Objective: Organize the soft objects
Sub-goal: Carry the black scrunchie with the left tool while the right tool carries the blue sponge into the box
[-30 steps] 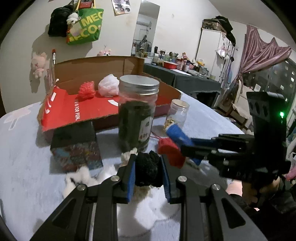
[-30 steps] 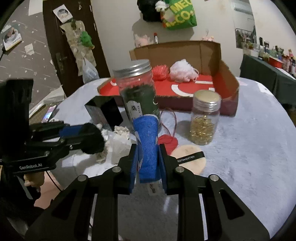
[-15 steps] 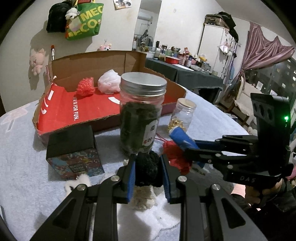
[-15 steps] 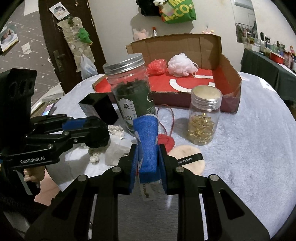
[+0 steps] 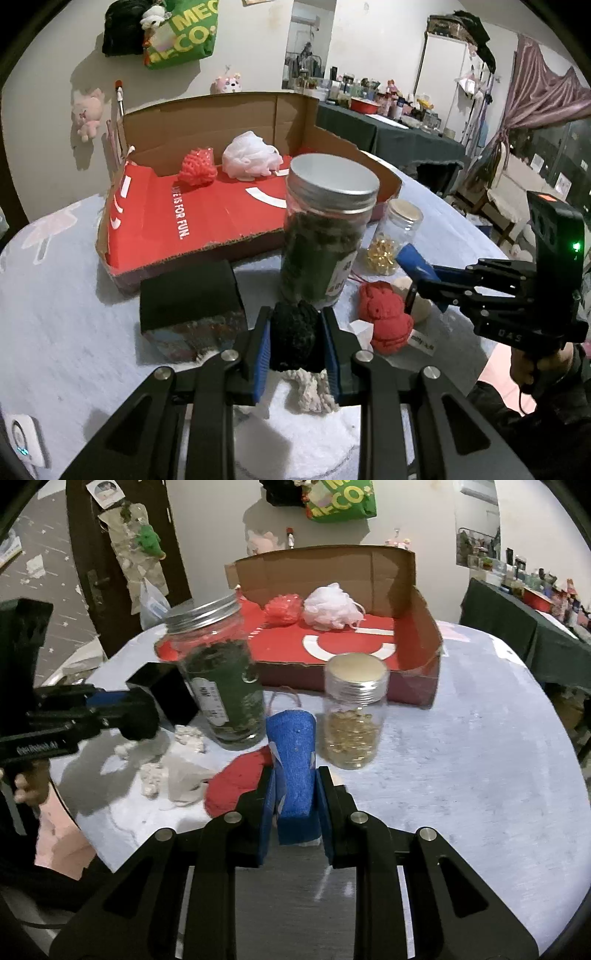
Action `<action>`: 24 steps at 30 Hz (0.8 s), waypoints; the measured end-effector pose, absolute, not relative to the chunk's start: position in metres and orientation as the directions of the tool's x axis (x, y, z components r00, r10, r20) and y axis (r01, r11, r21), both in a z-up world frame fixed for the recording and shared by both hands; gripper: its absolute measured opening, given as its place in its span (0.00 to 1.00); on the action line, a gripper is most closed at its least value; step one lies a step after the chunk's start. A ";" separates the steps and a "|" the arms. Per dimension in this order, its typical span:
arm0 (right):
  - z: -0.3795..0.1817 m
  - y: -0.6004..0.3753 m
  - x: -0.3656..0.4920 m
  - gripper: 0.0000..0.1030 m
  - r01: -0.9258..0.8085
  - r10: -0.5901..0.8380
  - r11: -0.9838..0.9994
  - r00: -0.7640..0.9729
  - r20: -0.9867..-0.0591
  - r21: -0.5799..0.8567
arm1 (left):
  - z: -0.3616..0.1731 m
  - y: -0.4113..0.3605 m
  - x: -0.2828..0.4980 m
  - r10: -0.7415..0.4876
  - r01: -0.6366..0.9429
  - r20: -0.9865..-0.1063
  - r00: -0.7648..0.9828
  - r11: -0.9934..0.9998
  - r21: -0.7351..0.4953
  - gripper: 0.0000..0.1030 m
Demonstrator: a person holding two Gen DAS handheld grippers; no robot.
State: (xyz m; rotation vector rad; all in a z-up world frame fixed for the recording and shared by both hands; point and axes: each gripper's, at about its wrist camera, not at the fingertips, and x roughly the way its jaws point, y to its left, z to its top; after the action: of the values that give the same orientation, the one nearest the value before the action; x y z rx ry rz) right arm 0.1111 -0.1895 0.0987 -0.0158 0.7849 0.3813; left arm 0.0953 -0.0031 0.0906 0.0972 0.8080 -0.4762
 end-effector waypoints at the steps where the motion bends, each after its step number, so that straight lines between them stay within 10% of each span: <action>1: 0.099 -0.191 0.112 0.20 -0.338 0.319 0.934 0.643 -0.696 0.116 | 0.093 -0.004 0.098 -0.361 0.448 -0.723 0.590 0.890 -0.079 0.26; 24: 0.098 -0.230 0.131 0.20 -0.281 0.193 0.960 0.631 -0.751 0.010 | 0.114 0.005 0.151 -0.272 0.465 -0.794 0.544 0.885 0.016 0.26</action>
State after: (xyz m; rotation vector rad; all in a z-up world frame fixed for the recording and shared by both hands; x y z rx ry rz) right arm 0.1313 -0.2302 0.0979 -0.1119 0.8458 0.2718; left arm 0.1508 0.0052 0.1140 0.2359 0.8951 -0.4419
